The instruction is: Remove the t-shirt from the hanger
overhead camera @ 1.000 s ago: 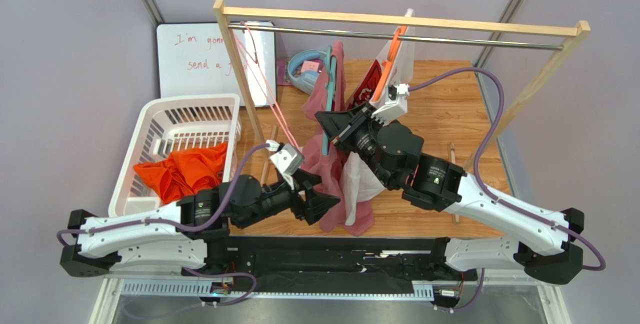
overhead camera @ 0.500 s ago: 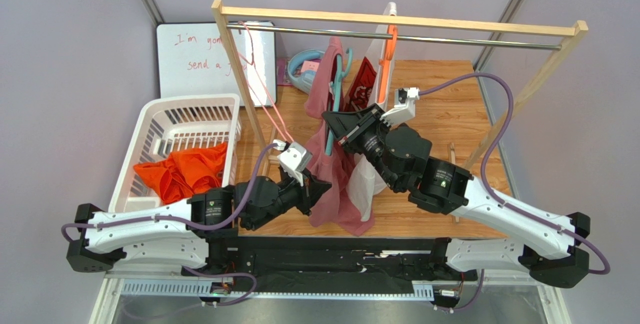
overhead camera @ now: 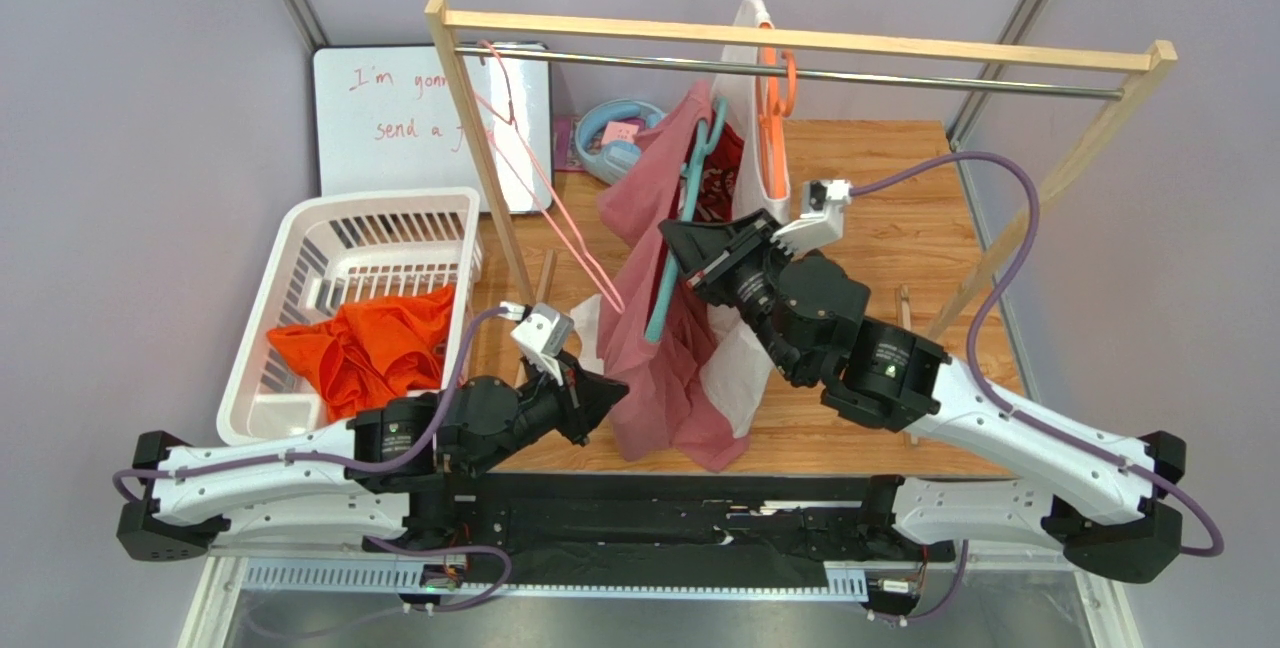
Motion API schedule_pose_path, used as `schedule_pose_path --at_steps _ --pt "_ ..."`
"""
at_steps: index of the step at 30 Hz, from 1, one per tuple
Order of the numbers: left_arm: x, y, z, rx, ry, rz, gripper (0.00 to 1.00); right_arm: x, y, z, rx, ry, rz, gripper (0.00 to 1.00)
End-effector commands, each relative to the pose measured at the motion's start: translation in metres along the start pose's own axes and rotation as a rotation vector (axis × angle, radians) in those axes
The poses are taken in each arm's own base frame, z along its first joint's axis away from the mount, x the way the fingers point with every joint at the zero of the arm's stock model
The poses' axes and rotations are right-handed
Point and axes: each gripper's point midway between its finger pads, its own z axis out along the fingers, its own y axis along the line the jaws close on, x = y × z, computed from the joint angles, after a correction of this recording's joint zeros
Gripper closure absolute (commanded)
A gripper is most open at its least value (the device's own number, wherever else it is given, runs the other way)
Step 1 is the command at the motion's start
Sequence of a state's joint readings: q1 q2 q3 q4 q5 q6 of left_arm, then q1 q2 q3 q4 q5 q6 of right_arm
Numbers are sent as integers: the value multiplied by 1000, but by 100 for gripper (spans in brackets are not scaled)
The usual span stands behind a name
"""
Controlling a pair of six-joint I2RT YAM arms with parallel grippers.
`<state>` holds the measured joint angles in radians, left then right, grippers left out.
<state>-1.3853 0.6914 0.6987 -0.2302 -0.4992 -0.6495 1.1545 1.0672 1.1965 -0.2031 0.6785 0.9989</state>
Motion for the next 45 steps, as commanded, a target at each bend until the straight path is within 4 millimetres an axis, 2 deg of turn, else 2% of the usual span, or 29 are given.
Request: schedule_pose_path --at_steps 1,8,12,13,16,17,19,25,26,30,33,35,38,41,45 --pt "42 36 -4 -117 112 20 100 -78 31 -16 -91 -225 168 100" --pt "51 43 1 -152 109 -1 100 -85 42 -24 -135 -212 204 100" --pt "50 75 -6 -325 75 -47 100 -86 48 -35 -159 -163 225 100" --pt "43 75 -7 -334 60 -56 100 -85 50 -40 -177 -140 230 100" --pt "32 75 -7 -339 55 -52 100 -73 47 -46 -188 -75 213 100" --pt "30 73 -6 -336 60 -53 100 -67 49 -51 -207 -32 197 100" --pt "22 71 -3 -326 62 -62 100 -50 41 -55 -196 49 152 100" --pt "13 75 6 -353 64 -74 100 -24 32 -88 -233 248 130 100" --pt "12 77 8 -367 63 -78 100 -20 26 -94 -213 279 128 100" --pt "7 77 13 -372 43 -85 100 -17 17 -119 -188 368 201 100" --pt "5 76 16 -371 32 -88 100 -27 22 -141 -180 419 226 100" --pt "3 77 17 -376 20 -97 100 -25 22 -151 -172 464 239 100" --pt "-1 79 18 -388 -8 -109 100 -15 21 -163 -176 541 272 100" --pt "-5 83 17 -413 -28 -135 100 3 19 -173 -189 644 302 100" --pt "-11 86 13 -422 -56 -148 100 11 2 -180 -119 683 296 100"
